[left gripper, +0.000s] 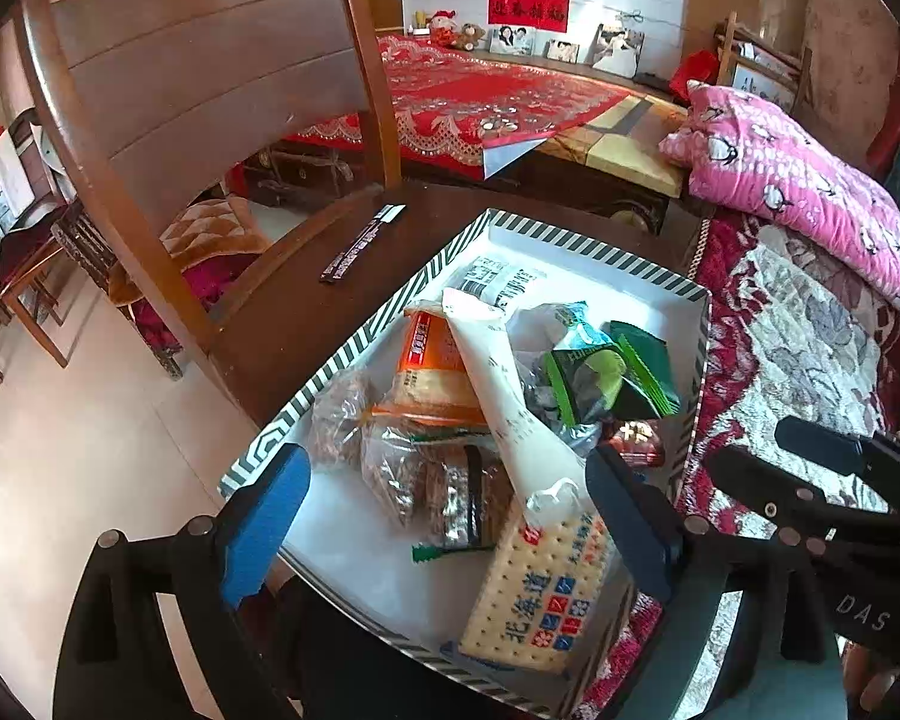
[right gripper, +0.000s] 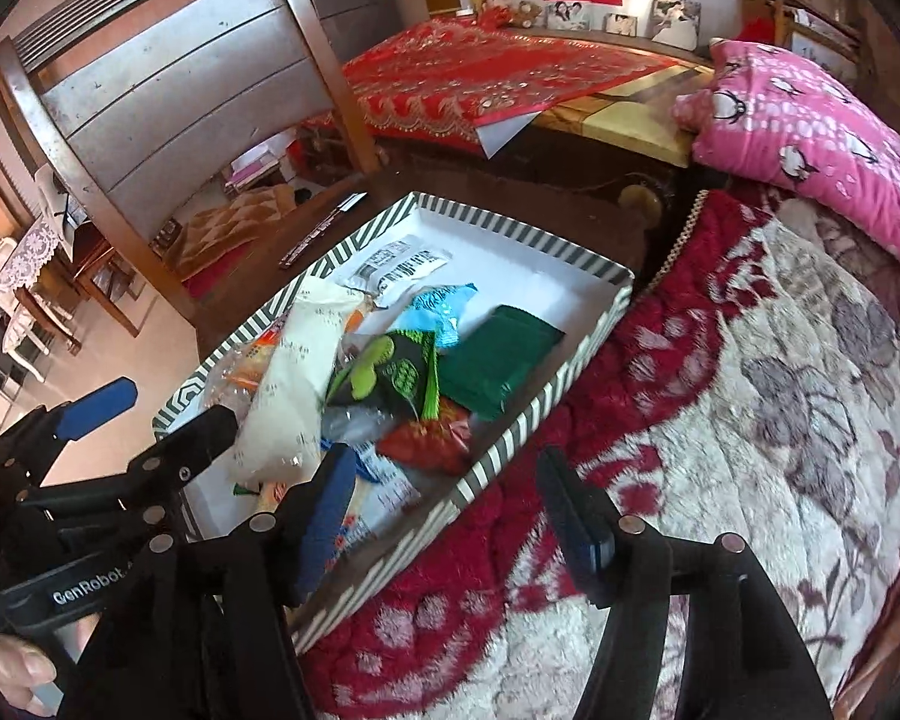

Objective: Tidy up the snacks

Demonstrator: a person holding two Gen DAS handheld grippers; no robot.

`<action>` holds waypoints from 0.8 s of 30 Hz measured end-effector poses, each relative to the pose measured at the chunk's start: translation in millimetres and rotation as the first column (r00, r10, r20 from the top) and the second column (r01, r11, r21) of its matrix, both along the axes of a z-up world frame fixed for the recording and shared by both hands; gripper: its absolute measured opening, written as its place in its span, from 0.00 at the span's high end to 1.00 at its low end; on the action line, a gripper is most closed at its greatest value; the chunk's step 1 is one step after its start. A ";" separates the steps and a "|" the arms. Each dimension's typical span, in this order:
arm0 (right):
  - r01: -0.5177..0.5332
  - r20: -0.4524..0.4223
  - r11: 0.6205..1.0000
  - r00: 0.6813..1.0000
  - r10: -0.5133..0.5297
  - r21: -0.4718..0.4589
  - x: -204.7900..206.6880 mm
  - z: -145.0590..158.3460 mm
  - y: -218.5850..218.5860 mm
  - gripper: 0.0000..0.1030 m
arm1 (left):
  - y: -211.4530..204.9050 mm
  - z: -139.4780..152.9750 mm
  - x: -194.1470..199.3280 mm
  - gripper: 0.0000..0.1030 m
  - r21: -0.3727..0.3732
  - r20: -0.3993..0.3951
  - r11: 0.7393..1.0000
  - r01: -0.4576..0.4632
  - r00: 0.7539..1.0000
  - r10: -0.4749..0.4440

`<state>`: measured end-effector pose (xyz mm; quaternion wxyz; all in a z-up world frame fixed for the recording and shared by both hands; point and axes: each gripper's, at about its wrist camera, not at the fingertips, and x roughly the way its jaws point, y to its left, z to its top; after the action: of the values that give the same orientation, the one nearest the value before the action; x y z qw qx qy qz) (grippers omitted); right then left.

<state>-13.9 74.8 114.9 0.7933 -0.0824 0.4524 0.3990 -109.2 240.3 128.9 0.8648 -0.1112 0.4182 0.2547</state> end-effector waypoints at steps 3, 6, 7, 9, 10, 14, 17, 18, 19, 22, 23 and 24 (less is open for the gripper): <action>0.005 0.007 1.000 1.000 -0.005 0.009 -6.3 -2.3 -8.2 0.33 | -3.8 0.0 -5.7 0.08 -0.007 0.005 1.000 -0.003 1.000 0.003; -0.008 0.017 1.000 1.000 0.008 -0.007 -11.7 -5.5 -11.2 0.33 | -6.3 -0.3 -6.9 0.08 -0.009 -0.003 1.000 0.001 1.000 -0.001; -0.011 0.014 1.000 1.000 0.011 -0.009 -12.9 -6.1 -11.4 0.33 | -7.1 0.1 -7.6 0.08 -0.014 -0.004 1.000 0.006 1.000 -0.006; -0.014 0.004 1.000 1.000 0.014 -0.008 -13.1 -7.1 -13.3 0.33 | -8.8 0.8 -9.3 0.08 -0.016 0.000 1.000 0.008 1.000 -0.008; -0.014 0.002 1.000 1.000 0.014 -0.007 -14.3 -7.4 -14.1 0.33 | -9.6 1.7 -9.5 0.08 -0.017 0.000 1.000 0.008 1.000 -0.008; -0.015 0.005 1.000 1.000 0.015 -0.007 -16.1 -6.4 -17.0 0.33 | -9.9 2.0 -9.5 0.08 -0.026 0.000 1.000 0.009 1.000 -0.009; -0.014 0.009 1.000 1.000 0.015 -0.006 -16.7 -5.5 -18.0 0.32 | -10.4 2.1 -9.2 0.08 -0.021 -0.003 1.000 0.014 1.000 -0.014; -0.018 0.007 1.000 1.000 0.018 -0.009 -16.4 -5.9 -17.6 0.32 | -11.0 2.5 -9.4 0.08 -0.020 -0.004 1.000 0.015 1.000 -0.015; -0.018 0.009 1.000 1.000 0.018 -0.011 -17.5 -5.2 -17.6 0.32 | -11.3 2.5 -8.8 0.08 -0.021 -0.006 1.000 0.018 1.000 -0.018; -0.022 0.003 1.000 1.000 0.022 -0.020 -17.7 -6.7 -17.0 0.32 | -13.0 2.8 -8.2 0.08 -0.015 -0.008 1.000 0.020 1.000 -0.020; -0.023 0.002 0.999 1.000 0.023 -0.022 -17.3 -7.2 -16.0 0.32 | -13.3 2.8 -7.9 0.08 -0.014 -0.009 1.000 0.022 1.000 -0.022; -0.023 0.001 0.999 1.000 0.023 -0.024 -17.4 -7.6 -15.6 0.32 | -13.2 2.8 -7.9 0.08 -0.016 -0.009 1.000 0.021 1.000 -0.021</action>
<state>-31.3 59.2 107.3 0.7880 -0.0975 0.4556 0.4025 -117.2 227.1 131.7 0.8645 -0.1125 0.4253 0.2431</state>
